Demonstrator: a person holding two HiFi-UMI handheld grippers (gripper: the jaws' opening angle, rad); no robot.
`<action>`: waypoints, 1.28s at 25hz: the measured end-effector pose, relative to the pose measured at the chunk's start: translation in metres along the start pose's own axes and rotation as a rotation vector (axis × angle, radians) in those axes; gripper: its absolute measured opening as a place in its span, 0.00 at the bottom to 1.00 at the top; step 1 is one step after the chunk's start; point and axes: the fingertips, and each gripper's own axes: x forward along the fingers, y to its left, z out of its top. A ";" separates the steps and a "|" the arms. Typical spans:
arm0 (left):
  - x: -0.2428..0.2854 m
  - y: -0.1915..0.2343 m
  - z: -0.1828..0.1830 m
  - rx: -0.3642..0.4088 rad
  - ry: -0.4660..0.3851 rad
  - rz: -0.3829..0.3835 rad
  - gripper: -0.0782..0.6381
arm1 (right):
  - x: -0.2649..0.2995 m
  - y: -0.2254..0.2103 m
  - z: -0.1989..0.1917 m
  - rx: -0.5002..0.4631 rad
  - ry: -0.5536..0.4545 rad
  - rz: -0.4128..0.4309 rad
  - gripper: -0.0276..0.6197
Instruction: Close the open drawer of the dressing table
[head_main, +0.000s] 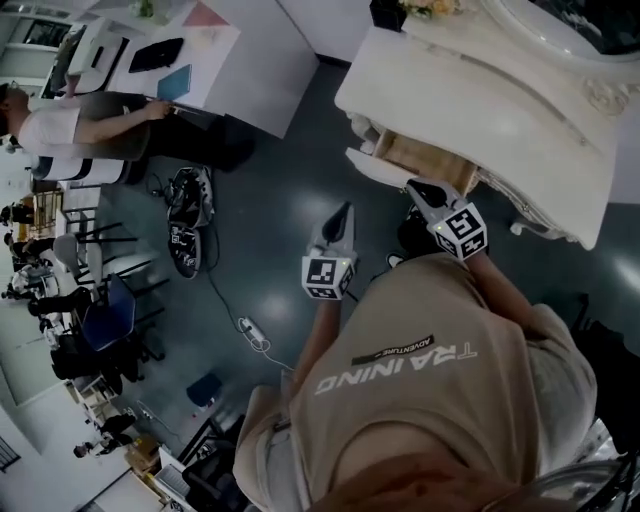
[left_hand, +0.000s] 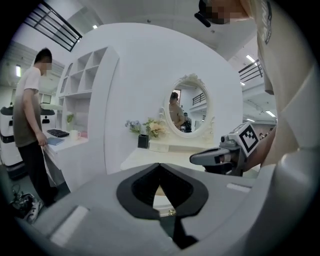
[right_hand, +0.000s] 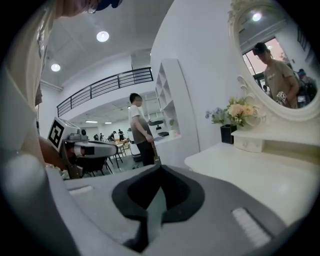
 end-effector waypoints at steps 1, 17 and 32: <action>0.010 0.004 0.004 0.008 0.016 -0.008 0.11 | 0.007 -0.010 0.008 0.014 -0.024 0.006 0.04; 0.158 0.008 0.016 0.110 0.163 -0.343 0.11 | 0.005 -0.149 0.014 0.189 -0.079 -0.290 0.04; 0.217 0.018 -0.024 0.173 0.323 -0.719 0.11 | -0.021 -0.146 0.008 0.340 -0.015 -0.613 0.04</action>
